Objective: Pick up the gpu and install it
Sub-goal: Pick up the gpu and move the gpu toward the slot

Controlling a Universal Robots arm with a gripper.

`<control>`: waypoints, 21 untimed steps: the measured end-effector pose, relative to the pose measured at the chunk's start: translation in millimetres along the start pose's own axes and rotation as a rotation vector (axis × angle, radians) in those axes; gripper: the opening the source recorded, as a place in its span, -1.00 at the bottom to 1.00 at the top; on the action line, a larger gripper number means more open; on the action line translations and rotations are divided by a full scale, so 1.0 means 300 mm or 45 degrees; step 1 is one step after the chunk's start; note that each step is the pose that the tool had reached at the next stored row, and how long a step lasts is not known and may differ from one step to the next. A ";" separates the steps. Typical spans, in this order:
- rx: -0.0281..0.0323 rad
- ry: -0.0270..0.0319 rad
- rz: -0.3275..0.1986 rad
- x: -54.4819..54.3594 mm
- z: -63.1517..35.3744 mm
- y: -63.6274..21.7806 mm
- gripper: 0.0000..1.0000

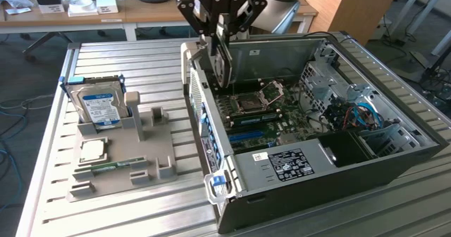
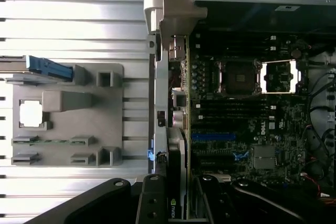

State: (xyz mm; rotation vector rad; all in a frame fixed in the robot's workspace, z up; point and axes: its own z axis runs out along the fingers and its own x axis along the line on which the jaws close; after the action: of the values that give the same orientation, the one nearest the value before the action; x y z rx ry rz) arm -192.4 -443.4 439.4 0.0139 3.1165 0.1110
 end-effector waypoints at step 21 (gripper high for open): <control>-0.0200 0.0003 0.000 -0.164 0.004 0.005 -0.47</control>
State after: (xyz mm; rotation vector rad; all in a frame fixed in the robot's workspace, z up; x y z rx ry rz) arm -143.2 -442.4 439.5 0.0142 3.1157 0.1354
